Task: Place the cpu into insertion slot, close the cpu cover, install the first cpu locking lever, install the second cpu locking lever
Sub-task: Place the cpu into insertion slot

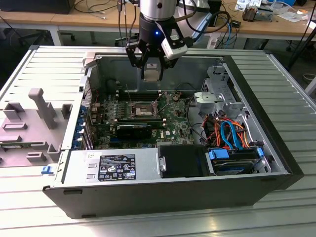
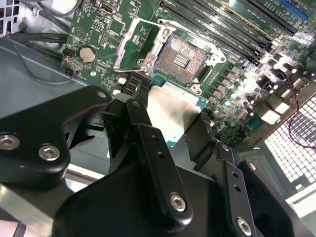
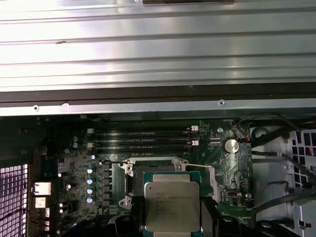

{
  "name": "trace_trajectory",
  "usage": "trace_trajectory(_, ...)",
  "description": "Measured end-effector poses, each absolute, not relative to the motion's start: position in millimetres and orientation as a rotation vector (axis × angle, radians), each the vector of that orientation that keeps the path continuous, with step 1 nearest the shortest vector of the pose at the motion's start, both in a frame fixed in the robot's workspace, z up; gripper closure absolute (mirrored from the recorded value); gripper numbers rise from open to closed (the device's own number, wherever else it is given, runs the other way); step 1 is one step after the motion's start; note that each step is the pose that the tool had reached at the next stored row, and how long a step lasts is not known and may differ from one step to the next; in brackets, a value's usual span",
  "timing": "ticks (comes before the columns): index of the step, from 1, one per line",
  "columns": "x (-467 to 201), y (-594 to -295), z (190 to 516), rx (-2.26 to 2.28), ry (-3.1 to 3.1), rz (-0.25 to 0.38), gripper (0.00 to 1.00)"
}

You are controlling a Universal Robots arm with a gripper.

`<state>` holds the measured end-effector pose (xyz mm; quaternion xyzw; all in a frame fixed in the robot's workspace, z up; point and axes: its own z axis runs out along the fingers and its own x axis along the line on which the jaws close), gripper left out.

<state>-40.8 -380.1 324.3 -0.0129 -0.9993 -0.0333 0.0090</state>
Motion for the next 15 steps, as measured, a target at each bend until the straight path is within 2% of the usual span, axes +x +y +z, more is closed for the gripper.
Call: trace_trajectory(15,-40.7,-380.1,319.9,-0.040,-3.122,-0.097,0.46)
